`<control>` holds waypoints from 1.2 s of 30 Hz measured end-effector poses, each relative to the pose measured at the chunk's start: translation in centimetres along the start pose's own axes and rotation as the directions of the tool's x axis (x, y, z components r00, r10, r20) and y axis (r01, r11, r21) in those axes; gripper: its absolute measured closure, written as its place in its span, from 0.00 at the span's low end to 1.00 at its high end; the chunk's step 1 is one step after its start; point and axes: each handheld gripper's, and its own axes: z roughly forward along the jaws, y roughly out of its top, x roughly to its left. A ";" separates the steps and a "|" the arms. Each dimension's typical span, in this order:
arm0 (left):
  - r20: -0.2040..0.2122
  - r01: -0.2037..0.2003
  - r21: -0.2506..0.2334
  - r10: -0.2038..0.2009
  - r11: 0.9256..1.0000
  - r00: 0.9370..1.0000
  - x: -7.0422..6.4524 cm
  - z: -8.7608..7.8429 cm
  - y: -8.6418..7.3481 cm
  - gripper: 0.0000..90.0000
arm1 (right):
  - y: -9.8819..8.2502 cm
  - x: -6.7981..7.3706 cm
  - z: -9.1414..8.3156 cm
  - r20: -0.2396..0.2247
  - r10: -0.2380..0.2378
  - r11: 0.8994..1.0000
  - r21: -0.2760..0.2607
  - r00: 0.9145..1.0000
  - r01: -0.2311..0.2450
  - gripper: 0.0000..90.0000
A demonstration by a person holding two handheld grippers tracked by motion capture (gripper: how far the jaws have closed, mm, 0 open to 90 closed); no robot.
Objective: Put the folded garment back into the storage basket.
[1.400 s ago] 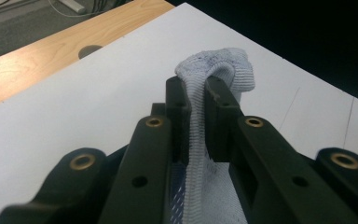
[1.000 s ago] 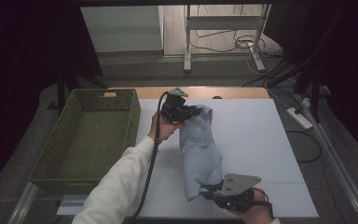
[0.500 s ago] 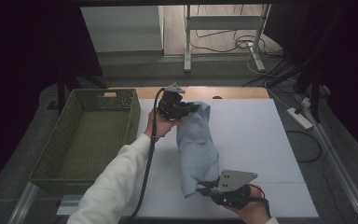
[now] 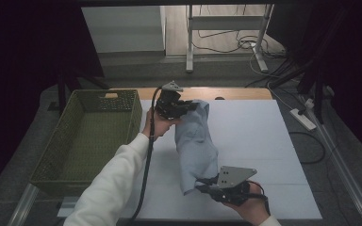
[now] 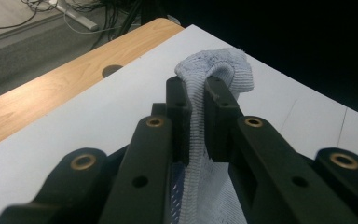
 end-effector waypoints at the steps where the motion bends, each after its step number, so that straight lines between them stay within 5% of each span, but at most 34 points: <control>1: 0.000 0.001 -0.003 -0.001 1.000 1.000 0.0 -0.1 0.0 0.91 | 0.1 0.0 0.0 -0.001 0.001 1.000 0.002 1.000 -0.001 0.87; 36: -0.057 0.009 -0.036 -0.011 0.999 0.998 2.2 -4.5 0.2 0.91 | 2.8 -0.6 2.6 -0.019 -0.042 0.999 -0.036 0.999 0.041 0.87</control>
